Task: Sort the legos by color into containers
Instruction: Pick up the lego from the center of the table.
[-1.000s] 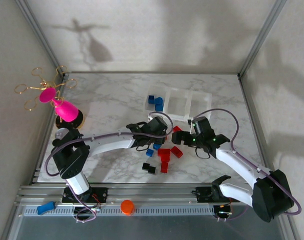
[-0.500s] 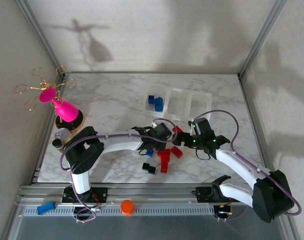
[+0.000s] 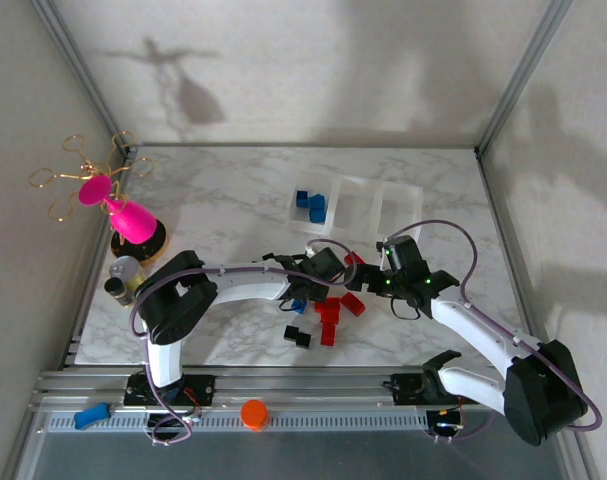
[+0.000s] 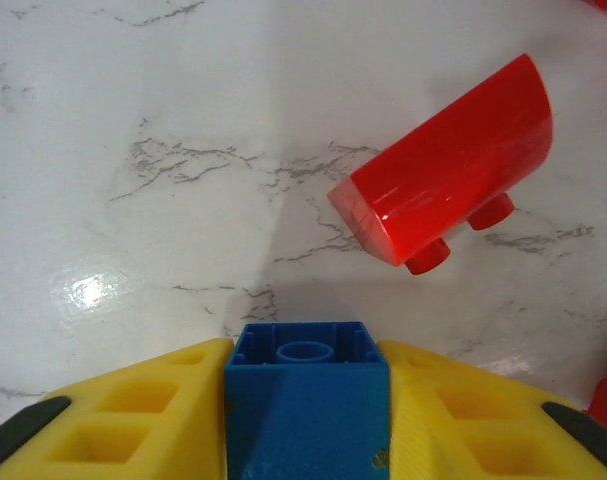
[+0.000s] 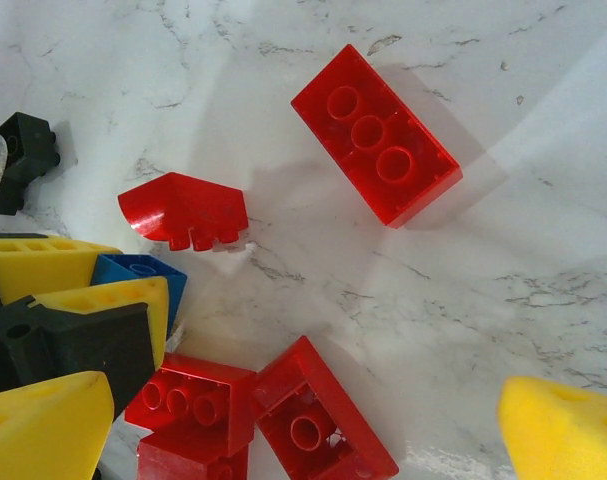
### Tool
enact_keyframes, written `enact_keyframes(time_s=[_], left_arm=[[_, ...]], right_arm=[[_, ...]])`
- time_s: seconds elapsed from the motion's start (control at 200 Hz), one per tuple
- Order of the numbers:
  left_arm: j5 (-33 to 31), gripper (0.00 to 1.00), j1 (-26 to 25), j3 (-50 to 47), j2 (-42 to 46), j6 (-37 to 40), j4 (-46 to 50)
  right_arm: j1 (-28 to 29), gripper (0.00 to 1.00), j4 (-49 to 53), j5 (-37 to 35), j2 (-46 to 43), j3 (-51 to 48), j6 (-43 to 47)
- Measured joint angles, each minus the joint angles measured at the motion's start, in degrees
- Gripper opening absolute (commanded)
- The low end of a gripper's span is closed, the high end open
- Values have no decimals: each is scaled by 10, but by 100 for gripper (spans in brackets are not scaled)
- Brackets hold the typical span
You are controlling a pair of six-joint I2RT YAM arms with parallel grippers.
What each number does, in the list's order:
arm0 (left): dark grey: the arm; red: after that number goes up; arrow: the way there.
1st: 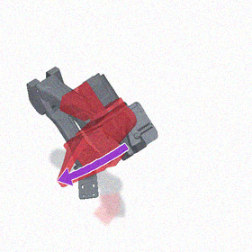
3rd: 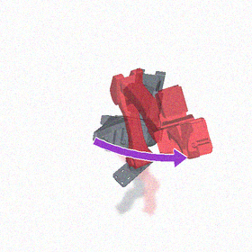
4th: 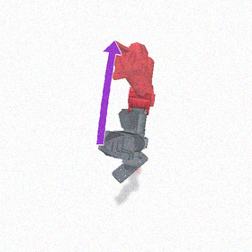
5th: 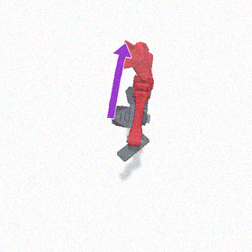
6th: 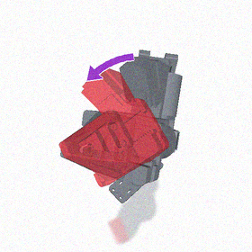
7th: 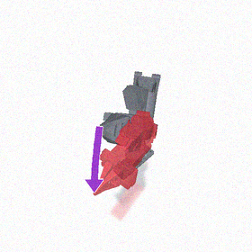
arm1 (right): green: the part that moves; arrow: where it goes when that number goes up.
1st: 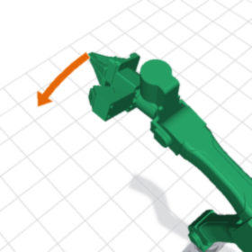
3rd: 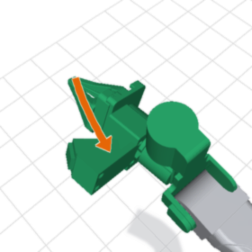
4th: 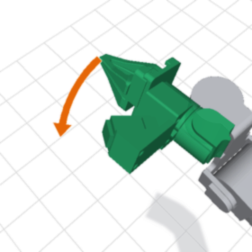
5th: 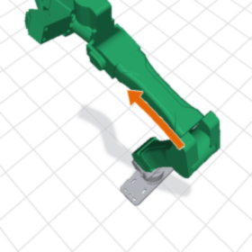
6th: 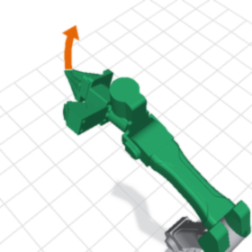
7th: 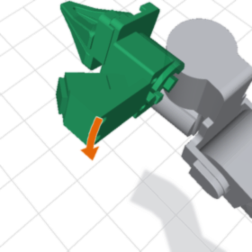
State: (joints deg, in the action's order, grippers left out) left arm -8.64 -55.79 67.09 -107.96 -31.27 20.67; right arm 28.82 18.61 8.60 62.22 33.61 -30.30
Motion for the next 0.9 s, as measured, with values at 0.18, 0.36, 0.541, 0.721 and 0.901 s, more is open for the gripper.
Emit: enact_keyframes(time_s=[0.18,0.36,0.541,0.721,0.901], left_arm=[[-13,35,0,0,8,0,6],[-33,34,2,13,45,0,25],[-55,32,25,79,59,0,35],[-77,32,68,166,46,0,34],[-93,31,111,262,-23,5,30]], right_arm=[[0,99,-6,0,0,0,0],[0,99,-13,1,1,4,0],[0,99,-29,0,17,26,-1],[-3,99,-37,-12,38,53,-2],[-13,99,-43,-22,39,73,-1]])
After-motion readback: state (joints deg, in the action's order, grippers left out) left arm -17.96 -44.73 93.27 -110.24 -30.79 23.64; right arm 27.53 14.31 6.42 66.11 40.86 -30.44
